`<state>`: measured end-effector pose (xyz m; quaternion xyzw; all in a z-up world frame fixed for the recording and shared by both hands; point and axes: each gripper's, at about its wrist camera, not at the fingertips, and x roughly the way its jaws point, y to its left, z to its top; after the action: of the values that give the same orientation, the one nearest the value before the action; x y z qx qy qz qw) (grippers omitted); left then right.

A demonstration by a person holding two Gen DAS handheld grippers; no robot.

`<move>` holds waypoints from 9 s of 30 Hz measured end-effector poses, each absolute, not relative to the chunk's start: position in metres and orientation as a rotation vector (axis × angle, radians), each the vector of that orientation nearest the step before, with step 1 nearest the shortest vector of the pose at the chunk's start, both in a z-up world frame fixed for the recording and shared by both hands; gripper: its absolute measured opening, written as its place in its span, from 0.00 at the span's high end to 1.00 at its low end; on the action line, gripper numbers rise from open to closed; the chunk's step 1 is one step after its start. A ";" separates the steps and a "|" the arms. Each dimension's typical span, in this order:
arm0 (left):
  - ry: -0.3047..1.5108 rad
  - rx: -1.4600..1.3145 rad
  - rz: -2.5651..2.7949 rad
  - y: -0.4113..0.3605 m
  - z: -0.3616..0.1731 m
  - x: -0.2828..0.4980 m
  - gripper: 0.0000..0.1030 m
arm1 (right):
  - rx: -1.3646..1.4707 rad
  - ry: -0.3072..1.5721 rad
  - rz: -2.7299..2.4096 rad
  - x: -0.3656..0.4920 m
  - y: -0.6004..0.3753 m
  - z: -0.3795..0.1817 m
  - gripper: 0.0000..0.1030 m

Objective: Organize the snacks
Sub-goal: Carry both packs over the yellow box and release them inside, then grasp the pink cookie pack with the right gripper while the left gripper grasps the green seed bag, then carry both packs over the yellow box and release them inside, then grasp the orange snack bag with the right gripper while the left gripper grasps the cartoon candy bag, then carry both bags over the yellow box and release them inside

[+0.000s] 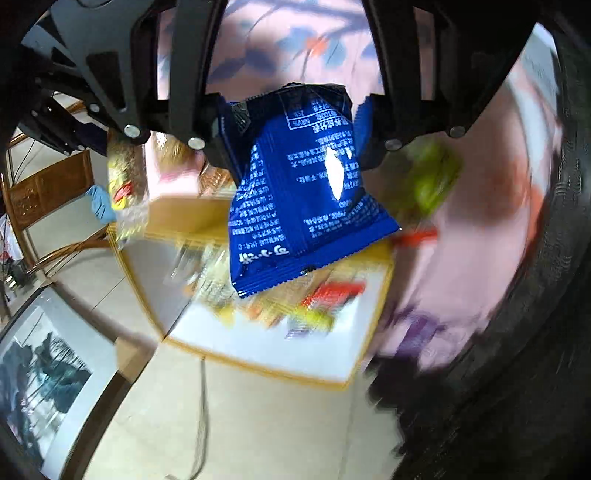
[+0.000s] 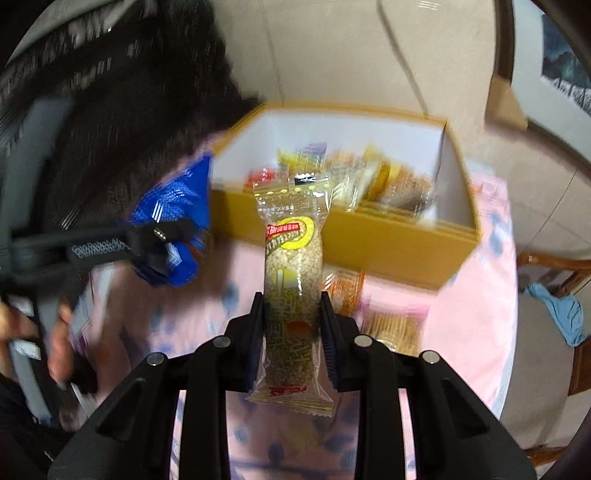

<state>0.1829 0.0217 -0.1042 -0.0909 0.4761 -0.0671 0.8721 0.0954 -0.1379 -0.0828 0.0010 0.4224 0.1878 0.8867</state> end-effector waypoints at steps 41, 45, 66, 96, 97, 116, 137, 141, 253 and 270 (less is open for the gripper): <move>1.026 -0.254 0.091 0.102 -0.125 0.172 0.06 | 0.070 1.119 0.059 0.114 -0.197 -0.191 0.30; 1.063 -0.257 0.171 0.136 -0.143 0.150 0.06 | 0.043 1.128 0.052 0.122 -0.192 -0.204 0.30; 1.228 -0.251 0.253 0.117 -0.217 0.191 0.06 | -0.095 1.142 0.209 0.072 -0.147 -0.219 0.47; 1.216 -0.210 0.339 0.114 -0.232 0.176 0.35 | -0.071 1.125 0.202 0.077 -0.150 -0.218 0.49; 1.218 -0.206 0.332 0.115 -0.231 0.173 0.35 | -0.068 1.125 0.204 0.076 -0.150 -0.217 0.49; 1.134 -0.176 0.079 0.086 -0.170 0.099 0.35 | -0.055 1.003 0.270 0.056 -0.138 -0.163 0.49; 0.882 -0.090 -0.063 -0.007 -0.057 0.236 0.35 | 0.056 0.765 0.228 0.156 -0.151 -0.042 0.49; 0.878 -0.084 -0.060 -0.014 -0.054 0.253 0.35 | 0.081 0.750 0.207 0.179 -0.160 -0.031 0.49; 1.152 0.077 -0.217 -0.001 -0.241 0.127 0.61 | -0.111 1.031 0.209 0.091 -0.108 -0.221 0.40; 1.114 0.054 -0.207 0.003 -0.229 0.116 0.65 | -0.015 1.049 0.243 0.079 -0.133 -0.205 0.53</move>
<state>0.1161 0.0025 -0.2293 0.0256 0.5278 -0.0981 0.8433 0.0789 -0.1330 -0.2047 -0.0072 0.4994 0.1157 0.8586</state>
